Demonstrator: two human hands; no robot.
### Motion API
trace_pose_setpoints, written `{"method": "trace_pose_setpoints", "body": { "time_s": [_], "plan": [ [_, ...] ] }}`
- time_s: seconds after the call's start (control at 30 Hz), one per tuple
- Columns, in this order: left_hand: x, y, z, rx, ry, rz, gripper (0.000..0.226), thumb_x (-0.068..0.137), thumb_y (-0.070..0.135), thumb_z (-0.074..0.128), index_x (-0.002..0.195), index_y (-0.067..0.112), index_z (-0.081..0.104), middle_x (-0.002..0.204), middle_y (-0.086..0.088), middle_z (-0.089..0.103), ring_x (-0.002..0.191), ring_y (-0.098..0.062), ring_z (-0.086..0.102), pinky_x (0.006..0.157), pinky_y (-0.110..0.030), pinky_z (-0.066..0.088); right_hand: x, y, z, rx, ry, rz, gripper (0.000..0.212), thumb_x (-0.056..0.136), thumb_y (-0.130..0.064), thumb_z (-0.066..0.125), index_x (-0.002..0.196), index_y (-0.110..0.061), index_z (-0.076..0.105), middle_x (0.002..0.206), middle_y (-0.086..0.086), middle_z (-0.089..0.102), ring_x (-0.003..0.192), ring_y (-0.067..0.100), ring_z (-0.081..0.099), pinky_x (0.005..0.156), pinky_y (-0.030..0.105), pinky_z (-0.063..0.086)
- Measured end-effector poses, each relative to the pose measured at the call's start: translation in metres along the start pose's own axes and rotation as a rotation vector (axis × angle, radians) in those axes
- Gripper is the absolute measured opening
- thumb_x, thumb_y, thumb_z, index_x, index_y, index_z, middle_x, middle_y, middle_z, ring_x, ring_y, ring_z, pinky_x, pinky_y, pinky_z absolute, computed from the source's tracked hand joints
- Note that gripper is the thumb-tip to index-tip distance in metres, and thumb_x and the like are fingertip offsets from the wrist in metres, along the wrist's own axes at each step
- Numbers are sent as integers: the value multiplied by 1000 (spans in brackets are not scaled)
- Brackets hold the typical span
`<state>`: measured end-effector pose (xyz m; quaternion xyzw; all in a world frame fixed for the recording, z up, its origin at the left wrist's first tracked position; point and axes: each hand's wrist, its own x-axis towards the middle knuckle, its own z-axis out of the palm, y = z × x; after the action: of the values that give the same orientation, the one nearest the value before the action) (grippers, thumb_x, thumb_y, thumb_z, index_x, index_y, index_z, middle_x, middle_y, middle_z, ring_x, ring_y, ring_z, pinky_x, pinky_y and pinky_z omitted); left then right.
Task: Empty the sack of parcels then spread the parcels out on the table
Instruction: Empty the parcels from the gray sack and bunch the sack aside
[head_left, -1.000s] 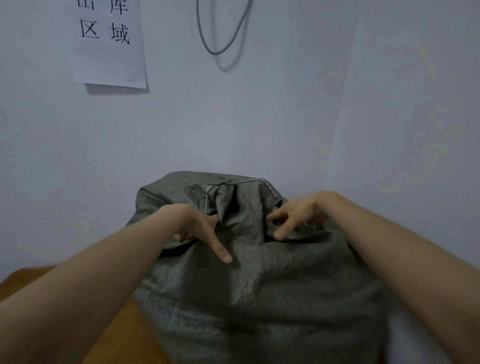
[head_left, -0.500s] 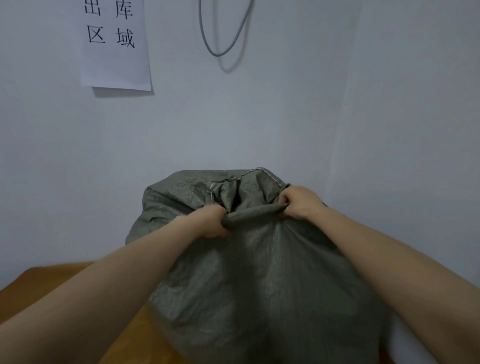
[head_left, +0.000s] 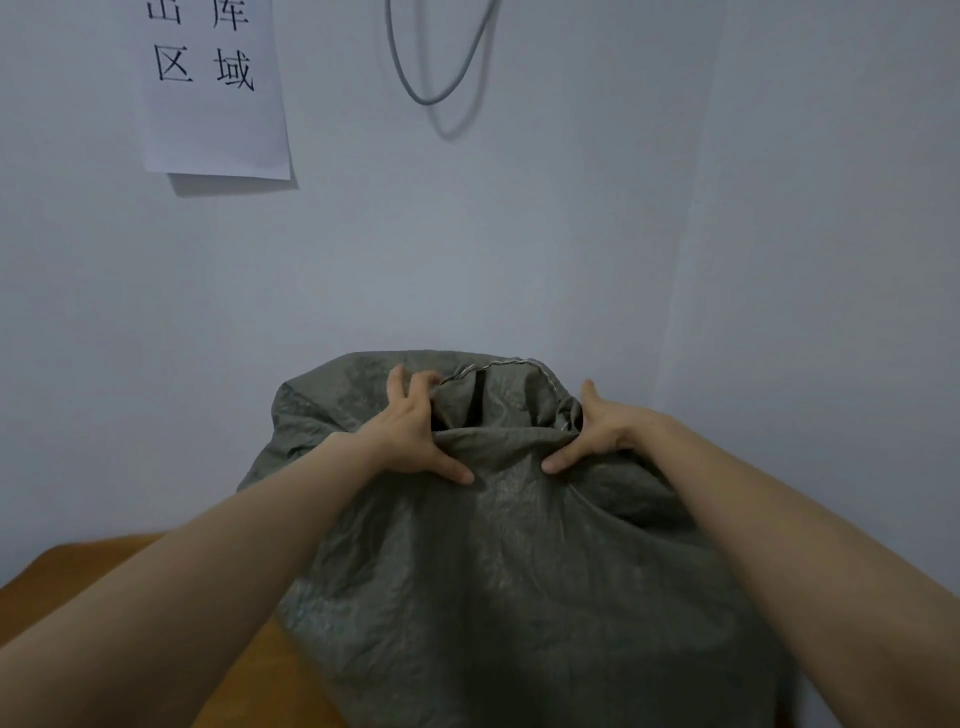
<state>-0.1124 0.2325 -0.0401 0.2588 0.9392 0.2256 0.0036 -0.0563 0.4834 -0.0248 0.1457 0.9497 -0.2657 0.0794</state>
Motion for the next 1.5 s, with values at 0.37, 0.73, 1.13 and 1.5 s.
{"method": "trace_pose_setpoints", "body": {
  "time_s": [0.37,0.73,1.13,1.5],
  "plan": [
    [28,-5,10,8,-185,-144,141,55,50,86,150,5,-7,151,-11,31,136,-28,36,110,-36,35,25,0,39,5,-42,-151,155,55,-30,91,137,-26,-40,158,4,-20,147,21,-5,118,39,12],
    [37,3,-15,324,-141,-83,58,61,62,77,85,17,50,85,2,53,86,-22,54,84,-40,50,37,-21,25,-162,13,-255,51,69,-18,83,115,-9,62,116,6,64,109,22,58,92,26,43],
    [48,48,-82,285,289,24,28,80,45,69,89,19,64,87,-3,56,97,-29,60,69,-32,40,22,-59,-55,-120,501,-378,19,77,-18,73,83,-21,55,91,3,58,97,26,57,82,34,46],
    [52,53,-106,257,449,2,33,81,44,69,98,16,66,107,-11,64,104,-32,59,72,-32,39,26,-83,-68,-86,696,-431,12,83,-12,63,83,-20,54,88,3,54,85,21,50,68,28,34]
  ]
}}
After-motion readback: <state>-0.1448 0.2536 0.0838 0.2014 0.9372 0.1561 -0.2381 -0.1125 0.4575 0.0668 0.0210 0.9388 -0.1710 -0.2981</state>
